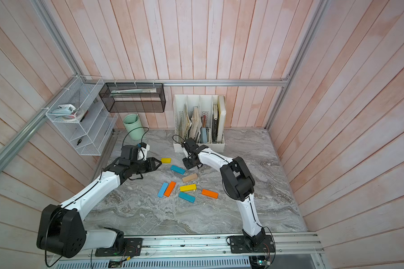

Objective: Assemble a giraffe with building blocks
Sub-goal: Assemble the building block at the center of the board.

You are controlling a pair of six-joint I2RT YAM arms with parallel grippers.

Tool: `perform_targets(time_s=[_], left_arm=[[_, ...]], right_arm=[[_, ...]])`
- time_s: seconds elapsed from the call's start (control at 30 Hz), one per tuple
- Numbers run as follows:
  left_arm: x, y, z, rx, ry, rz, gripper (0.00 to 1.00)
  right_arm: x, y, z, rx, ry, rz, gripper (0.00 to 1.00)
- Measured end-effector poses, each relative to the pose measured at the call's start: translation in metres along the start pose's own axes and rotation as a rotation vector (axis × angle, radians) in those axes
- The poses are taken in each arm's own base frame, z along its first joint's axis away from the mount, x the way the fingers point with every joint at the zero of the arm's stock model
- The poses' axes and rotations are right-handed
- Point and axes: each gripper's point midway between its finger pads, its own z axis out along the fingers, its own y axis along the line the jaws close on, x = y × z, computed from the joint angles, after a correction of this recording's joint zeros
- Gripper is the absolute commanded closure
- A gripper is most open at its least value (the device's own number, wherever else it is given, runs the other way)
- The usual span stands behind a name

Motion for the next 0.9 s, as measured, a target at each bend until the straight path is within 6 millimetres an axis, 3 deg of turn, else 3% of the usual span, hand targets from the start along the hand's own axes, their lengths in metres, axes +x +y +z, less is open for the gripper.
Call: perform_targets(time_s=[0.13, 0.27, 0.47, 0.6, 0.9], left_arm=[[0.016, -0.001, 0.020, -0.016, 0.073, 0.000, 1.00], [0.021, -0.006, 0.045, -0.091, 0.141, 0.057, 1.00], [0.032, 0.012, 0.080, -0.243, 0.203, 0.122, 1.00], [0.041, 0.030, 0.086, -0.316, 0.229, 0.119, 1.00], [0.047, 0.044, 0.100, -0.350, 0.242, 0.117, 1.00]], right_arm=[[-0.001, 0.002, 0.013, -0.020, 0.013, 0.004, 0.56], [0.004, 0.005, 0.017, -0.042, 0.028, 0.004, 0.58], [0.013, 0.010, 0.022, -0.065, 0.046, 0.004, 0.83], [0.016, 0.014, 0.024, -0.075, 0.044, 0.002, 0.84], [0.021, 0.033, 0.022, -0.130, 0.017, -0.014, 0.85]])
